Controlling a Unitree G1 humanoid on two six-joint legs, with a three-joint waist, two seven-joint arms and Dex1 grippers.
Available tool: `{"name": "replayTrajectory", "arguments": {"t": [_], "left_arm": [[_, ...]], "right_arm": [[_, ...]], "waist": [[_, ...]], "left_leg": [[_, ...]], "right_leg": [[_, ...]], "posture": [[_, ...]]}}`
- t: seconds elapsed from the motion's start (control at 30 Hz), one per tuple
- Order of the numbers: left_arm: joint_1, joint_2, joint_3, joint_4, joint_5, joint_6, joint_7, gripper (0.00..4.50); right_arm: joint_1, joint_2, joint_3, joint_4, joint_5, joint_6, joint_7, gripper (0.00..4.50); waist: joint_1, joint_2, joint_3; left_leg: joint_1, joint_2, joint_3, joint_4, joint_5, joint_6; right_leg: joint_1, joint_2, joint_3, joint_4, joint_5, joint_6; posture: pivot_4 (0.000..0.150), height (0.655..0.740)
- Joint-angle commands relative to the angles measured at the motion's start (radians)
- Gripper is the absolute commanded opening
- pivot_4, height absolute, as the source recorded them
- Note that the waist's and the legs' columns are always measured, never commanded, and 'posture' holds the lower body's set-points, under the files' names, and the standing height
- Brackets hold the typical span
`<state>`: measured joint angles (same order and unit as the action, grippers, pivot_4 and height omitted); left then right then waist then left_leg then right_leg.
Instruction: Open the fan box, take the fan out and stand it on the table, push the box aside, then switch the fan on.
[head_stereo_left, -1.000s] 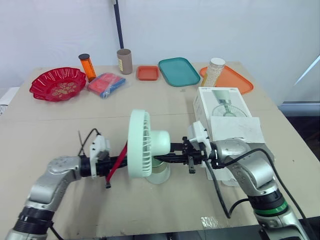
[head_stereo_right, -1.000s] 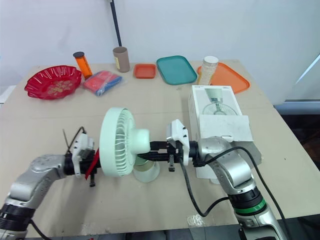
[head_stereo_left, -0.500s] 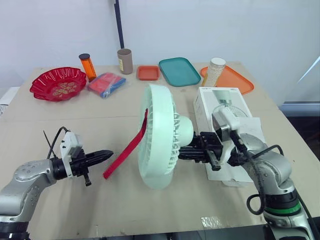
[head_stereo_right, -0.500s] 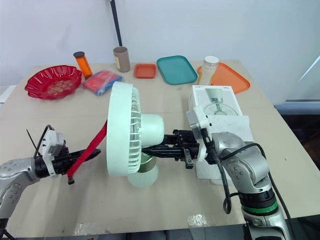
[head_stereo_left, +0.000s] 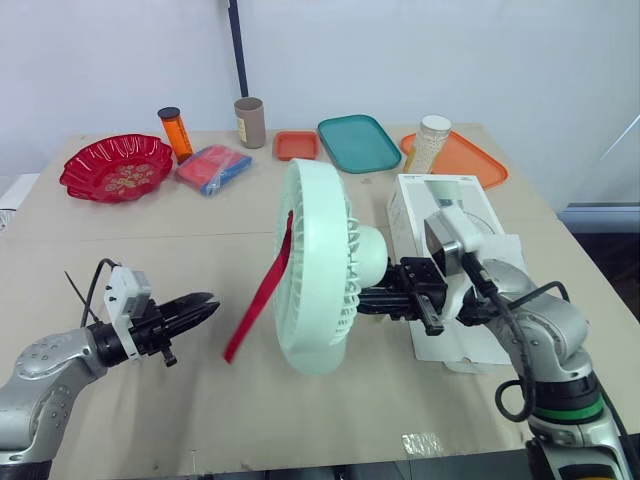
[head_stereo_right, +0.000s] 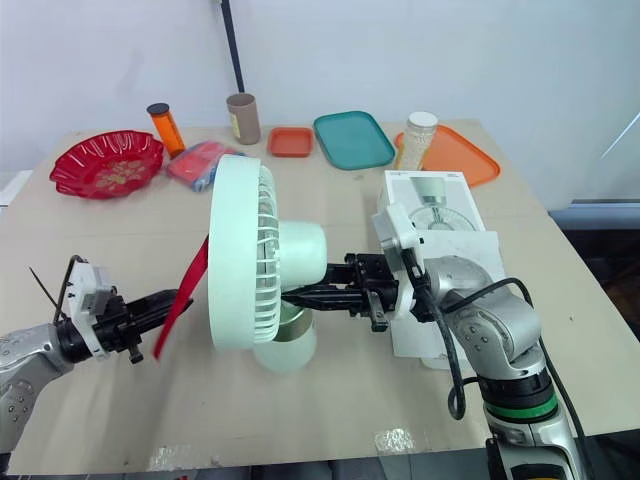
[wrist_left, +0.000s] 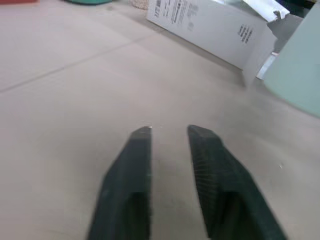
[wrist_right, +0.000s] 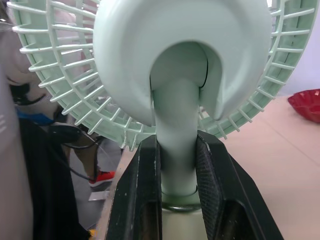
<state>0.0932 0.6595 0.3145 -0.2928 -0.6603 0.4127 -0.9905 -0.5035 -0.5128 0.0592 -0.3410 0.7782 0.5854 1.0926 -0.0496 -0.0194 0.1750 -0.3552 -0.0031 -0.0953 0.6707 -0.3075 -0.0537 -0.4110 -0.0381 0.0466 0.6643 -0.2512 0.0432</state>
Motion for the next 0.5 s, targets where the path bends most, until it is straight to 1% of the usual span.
{"name": "replayTrajectory", "arguments": {"t": [0.03, 0.07, 0.1, 0.13, 0.2, 0.27, 0.37, 0.5], "left_arm": [[0.058, 0.020, 0.033, -0.041, -0.012, -0.009, -0.021, 3.06], [0.078, 0.026, 0.047, -0.046, -0.020, -0.001, -0.026, 3.06], [0.099, 0.035, 0.060, -0.051, -0.027, 0.008, -0.032, 3.56], [0.117, 0.042, 0.070, -0.055, -0.024, 0.008, -0.034, 3.79], [0.135, 0.042, 0.071, -0.062, 0.004, -0.004, -0.009, 4.49], [0.139, 0.044, 0.062, -0.069, 0.013, 0.009, 0.018, 4.49], [0.149, 0.050, 0.042, -0.084, 0.008, 0.024, 0.007, 4.49], [0.142, 0.018, 0.006, -0.090, 0.054, -0.009, 0.047, 4.49]], "right_arm": [[-0.066, 0.050, 0.026, 0.045, -0.091, -0.071, -0.071, 0.44], [-0.083, 0.064, 0.041, 0.065, -0.118, -0.084, -0.082, 0.44], [-0.103, 0.081, 0.058, 0.088, -0.150, -0.102, -0.096, 0.44], [-0.128, 0.102, 0.076, 0.121, -0.187, -0.120, -0.118, 0.44], [-0.170, 0.146, 0.097, 0.186, -0.238, -0.149, -0.153, 0.44], [-0.205, 0.180, 0.113, 0.249, -0.280, -0.176, -0.177, 0.44], [-0.252, 0.233, 0.114, 0.323, -0.315, -0.209, -0.208, 0.44], [-0.315, 0.302, 0.108, 0.448, -0.351, -0.251, -0.232, 0.44]], "waist": [[-0.001, 0.000, 0.000], [0.002, 0.000, 0.000], [0.002, 0.000, 0.000], [0.001, 0.000, 0.000], [0.001, 0.000, 0.000], [0.002, 0.000, 0.000], [0.003, 0.000, 0.000], [0.003, 0.000, 0.000]], "left_leg": [[0.000, 0.000, 0.000, 0.000, 0.000, 0.000], [0.000, 0.000, 0.000, 0.000, 0.000, 0.000], [0.000, 0.000, -0.001, 0.000, 0.000, 0.000], [0.000, 0.000, -0.001, -0.001, 0.000, 0.000], [-0.001, 0.000, 0.000, -0.001, 0.000, 0.000], [-0.002, 0.000, 0.000, -0.001, 0.000, -0.001], [-0.004, 0.000, 0.000, 0.000, 0.000, -0.001], [-0.005, -0.001, 0.000, -0.001, 0.000, -0.001]], "right_leg": [[0.000, 0.000, 0.000, 0.000, 0.000, 0.000], [0.000, 0.000, 0.000, 0.000, 0.000, 0.000], [0.000, 0.000, 0.000, 0.000, 0.000, 0.000], [0.000, 0.000, 0.000, 0.000, 0.000, 0.000], [-0.001, -0.001, 0.000, 0.000, 0.000, 0.000], [-0.003, 0.000, 0.000, 0.000, 0.000, -0.001], [-0.005, -0.001, 0.000, 0.001, 0.000, -0.001], [-0.007, -0.002, 0.000, 0.001, 0.000, -0.001]], "posture": [[0.150, 0.7400], [0.150, 0.7400], [0.150, 0.7400], [0.150, 0.7400], [0.150, 0.7400], [0.150, 0.7400], [0.150, 0.7400], [0.150, 0.7400]]}}
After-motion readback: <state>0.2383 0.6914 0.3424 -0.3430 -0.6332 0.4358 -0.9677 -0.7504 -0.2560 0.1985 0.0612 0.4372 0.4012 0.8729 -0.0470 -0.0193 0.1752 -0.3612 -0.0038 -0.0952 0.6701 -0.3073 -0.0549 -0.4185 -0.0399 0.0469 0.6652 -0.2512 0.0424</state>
